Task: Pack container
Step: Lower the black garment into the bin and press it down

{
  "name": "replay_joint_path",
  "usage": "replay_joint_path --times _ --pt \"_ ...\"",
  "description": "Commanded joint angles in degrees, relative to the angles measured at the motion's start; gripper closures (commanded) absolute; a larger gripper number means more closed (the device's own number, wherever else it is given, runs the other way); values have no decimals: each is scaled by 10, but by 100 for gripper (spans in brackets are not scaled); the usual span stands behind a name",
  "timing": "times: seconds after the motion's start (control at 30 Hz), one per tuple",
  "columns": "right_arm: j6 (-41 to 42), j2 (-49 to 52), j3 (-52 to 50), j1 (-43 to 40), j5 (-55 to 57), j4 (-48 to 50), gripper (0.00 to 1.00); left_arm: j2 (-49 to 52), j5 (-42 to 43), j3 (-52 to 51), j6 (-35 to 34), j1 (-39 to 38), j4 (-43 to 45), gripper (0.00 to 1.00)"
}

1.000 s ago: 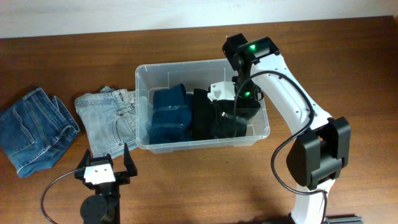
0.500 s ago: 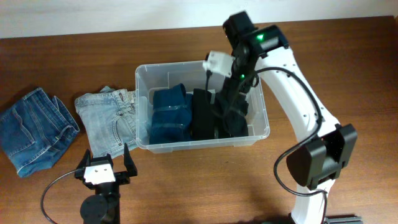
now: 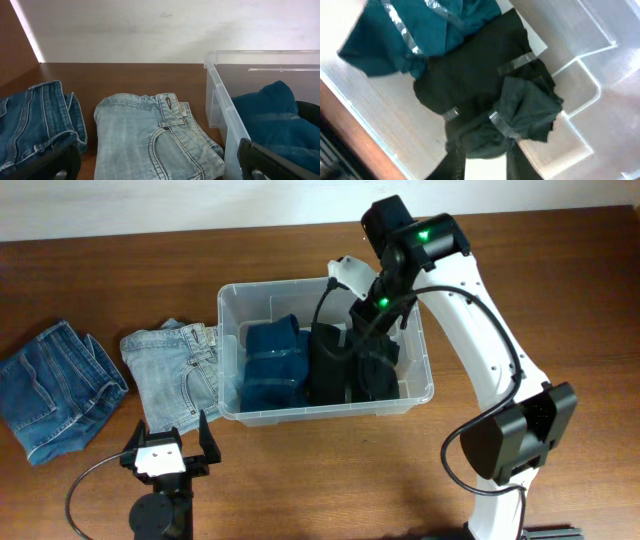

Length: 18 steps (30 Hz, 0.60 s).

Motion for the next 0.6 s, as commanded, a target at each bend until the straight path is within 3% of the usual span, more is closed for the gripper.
replay_joint_path --times 0.0,0.13,0.3,0.57 --pt "83 11 1 6 -19 3 86 -3 2 -5 9 3 2 1" --pt "129 17 -3 5 -13 13 95 -3 2 -5 9 3 2 1" --pt "245 17 -21 2 80 21 95 -3 2 -5 9 3 2 1" --pt "310 17 -99 -14 88 58 93 -3 2 -5 9 3 2 1"
